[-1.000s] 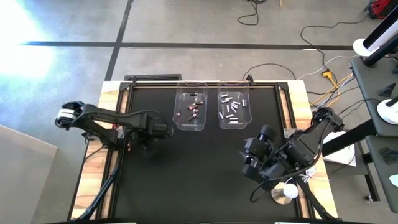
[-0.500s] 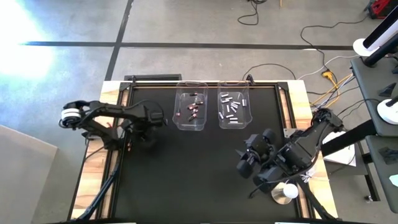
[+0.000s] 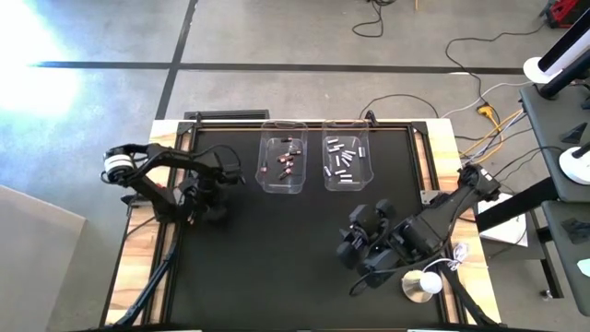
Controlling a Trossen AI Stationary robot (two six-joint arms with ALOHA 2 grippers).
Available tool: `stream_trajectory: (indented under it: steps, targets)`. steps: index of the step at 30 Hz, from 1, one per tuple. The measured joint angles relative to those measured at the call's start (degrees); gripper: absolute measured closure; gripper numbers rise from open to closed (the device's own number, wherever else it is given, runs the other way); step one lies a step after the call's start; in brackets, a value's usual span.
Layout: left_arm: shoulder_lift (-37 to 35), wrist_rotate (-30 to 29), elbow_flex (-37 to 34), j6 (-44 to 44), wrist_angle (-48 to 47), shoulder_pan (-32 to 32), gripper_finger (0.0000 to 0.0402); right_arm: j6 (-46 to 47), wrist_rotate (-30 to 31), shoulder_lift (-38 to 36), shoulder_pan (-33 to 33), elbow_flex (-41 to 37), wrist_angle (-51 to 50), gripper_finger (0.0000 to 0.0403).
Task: Sort batteries
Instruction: Put the black battery into the left transparent bin
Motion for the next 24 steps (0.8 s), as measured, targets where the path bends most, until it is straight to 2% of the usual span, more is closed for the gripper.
stream_trajectory:
  steps: [6,14,24]
  targets:
    - [0.6,6.9,-0.4,1.3,-0.9,-0.6,0.009,0.0,-5.6,2.7,0.0,0.0,-0.9,0.0184]
    - [0.4,9.3,-0.3,1.4,-0.7,-3.0,0.009,4.8,-3.1,4.5,-1.2,-0.1,-5.9,0.0184]
    - [0.3,9.9,-0.2,1.4,-0.6,-6.5,0.0091,-0.4,-1.5,4.6,-4.8,-0.1,-5.8,0.0184]
